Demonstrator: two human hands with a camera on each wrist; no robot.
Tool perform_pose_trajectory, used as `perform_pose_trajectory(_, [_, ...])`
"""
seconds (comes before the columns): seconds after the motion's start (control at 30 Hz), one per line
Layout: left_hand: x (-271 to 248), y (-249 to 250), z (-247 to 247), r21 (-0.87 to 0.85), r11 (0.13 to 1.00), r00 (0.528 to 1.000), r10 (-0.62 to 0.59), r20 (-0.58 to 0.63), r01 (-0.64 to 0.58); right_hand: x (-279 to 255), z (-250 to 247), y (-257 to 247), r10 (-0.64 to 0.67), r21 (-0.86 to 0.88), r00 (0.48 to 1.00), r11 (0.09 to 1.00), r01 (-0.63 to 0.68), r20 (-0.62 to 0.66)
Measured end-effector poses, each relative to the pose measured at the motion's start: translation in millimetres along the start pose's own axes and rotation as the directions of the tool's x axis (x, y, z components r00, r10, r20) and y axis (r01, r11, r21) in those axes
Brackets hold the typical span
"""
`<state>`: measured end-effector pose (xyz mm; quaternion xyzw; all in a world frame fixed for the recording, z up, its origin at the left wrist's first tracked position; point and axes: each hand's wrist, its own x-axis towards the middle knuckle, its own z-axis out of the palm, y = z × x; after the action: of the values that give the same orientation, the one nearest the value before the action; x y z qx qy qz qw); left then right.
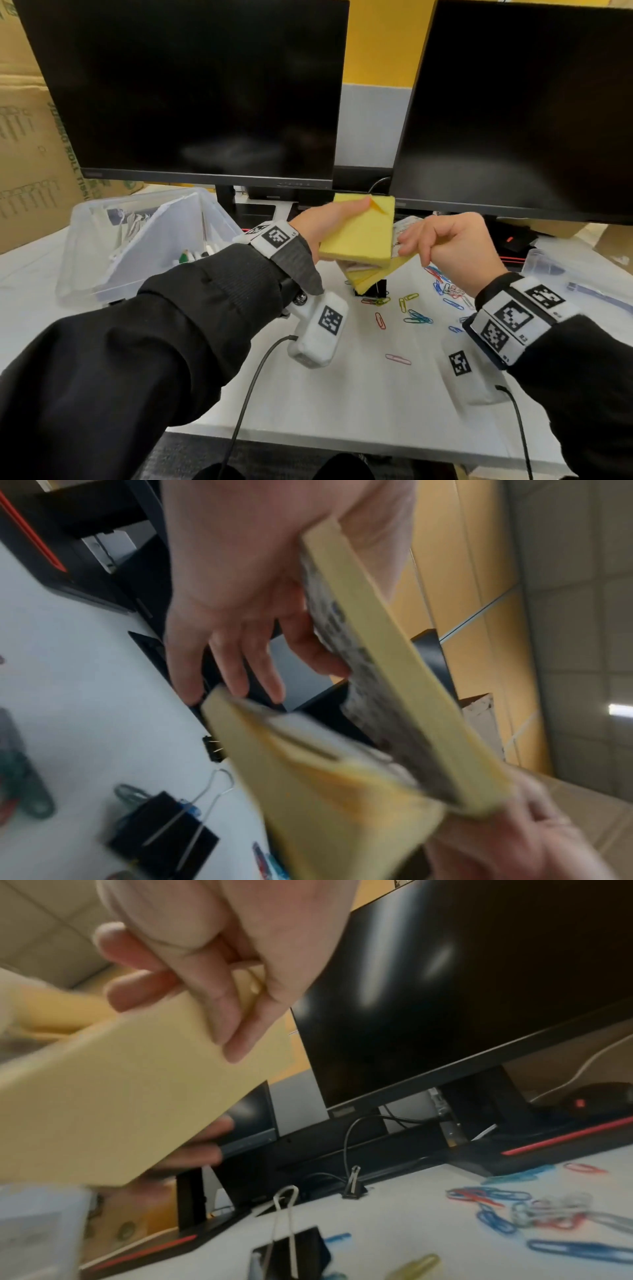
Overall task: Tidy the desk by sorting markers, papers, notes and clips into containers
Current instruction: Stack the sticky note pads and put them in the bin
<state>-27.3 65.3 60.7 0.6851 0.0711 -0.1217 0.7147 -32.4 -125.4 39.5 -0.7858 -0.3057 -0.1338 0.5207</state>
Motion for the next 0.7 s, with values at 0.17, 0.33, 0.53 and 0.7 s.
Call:
perform_pose_trajectory(0.17, [-4.6, -9.9, 0.5, 0.002, 0.997, 0.983, -0.075, 0.166, 0.075, 2.8, 1.3, 3.0, -0.03, 0.013, 0.991, 0.999, 0.032, -0.133])
perform_pose_trajectory(0.33, [2.9, -12.4, 5.0, -0.093, 0.995, 0.994, 0.043, 0.099, -0.034, 5.7, 9.1, 10.9, 0.175, 0.02, 0.947, 0.984, -0.176, -0.27])
perform_pose_trajectory(0.53, [6.9, -13.7, 4.2, -0.163, 0.986, 0.998, 0.044, 0.048, -0.036, 3.8, 3.9, 4.4, -0.023, -0.447, 0.985, 0.893, -0.056, -0.171])
perform_pose_trajectory(0.7, [12.6, -4.6, 5.8, -0.402, 0.867, 0.933, 0.168, -0.319, -0.294, 1.4, 7.7, 5.9, 0.239, -0.458, 0.963, 0.847, -0.27, -0.127])
